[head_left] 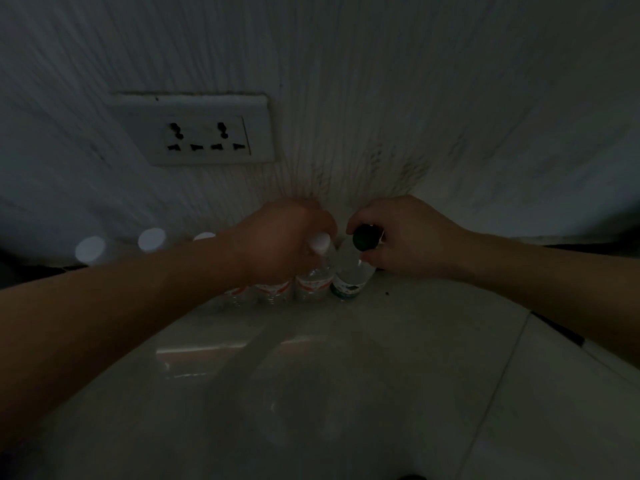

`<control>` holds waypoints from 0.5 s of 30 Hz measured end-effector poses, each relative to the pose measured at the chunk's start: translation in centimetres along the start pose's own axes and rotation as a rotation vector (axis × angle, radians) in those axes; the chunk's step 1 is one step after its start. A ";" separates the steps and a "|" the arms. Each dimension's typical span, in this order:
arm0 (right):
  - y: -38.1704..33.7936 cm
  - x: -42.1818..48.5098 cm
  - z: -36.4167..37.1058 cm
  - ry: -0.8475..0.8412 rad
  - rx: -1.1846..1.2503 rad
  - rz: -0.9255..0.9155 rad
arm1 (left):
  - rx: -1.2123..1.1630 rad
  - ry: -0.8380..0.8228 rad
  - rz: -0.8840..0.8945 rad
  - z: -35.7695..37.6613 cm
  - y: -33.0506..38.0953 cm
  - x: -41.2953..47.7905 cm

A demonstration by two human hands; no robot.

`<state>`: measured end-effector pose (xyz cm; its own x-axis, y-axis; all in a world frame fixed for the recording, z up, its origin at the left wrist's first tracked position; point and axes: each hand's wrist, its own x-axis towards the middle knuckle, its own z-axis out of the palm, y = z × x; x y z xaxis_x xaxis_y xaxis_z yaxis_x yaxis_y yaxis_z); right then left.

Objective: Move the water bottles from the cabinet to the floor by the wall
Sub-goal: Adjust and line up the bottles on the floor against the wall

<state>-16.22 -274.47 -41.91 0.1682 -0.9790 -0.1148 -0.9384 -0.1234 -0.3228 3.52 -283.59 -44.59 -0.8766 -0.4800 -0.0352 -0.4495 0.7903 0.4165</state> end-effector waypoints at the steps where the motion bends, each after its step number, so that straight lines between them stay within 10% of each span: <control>1: 0.0 0.0 0.0 -0.001 0.002 -0.002 | 0.000 -0.001 0.000 0.0 0.0 0.0; 15: 0.1 -0.1 0.4 0.001 0.007 0.010 | 0.001 0.010 -0.009 -0.1 0.5 -0.2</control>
<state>-16.23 -274.33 -42.29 0.1588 -0.9804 -0.1166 -0.9379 -0.1129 -0.3281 3.48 -283.07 -44.30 -0.8710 -0.4904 -0.0301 -0.4572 0.7864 0.4154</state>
